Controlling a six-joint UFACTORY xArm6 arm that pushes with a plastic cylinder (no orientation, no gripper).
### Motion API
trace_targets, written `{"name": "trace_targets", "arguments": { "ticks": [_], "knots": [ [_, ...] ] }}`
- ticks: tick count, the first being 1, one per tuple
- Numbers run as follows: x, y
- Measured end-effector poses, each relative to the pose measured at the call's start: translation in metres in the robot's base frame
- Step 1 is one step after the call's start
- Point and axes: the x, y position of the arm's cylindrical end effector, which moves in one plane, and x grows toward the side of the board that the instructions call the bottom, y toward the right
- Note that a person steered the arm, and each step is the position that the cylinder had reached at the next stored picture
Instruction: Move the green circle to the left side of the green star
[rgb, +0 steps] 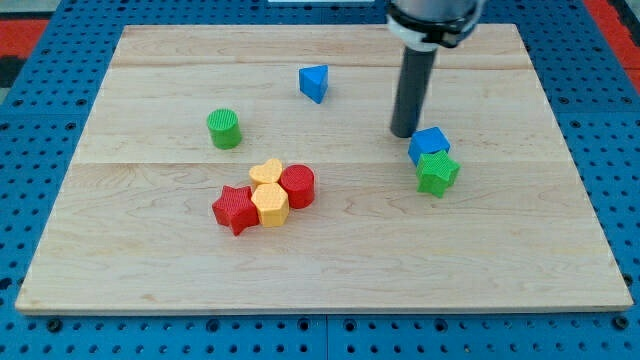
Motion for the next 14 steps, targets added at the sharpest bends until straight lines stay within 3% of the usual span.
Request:
{"name": "trace_targets", "arguments": {
  "ticks": [1,3,4,5,7,10,14],
  "knots": [
    [-0.004,-0.069],
    [-0.068,-0.179],
    [-0.07,-0.242],
    [-0.045,-0.28],
    [0.006,-0.261],
    [-0.004,-0.231],
    [-0.005,-0.122]
  ]
}}
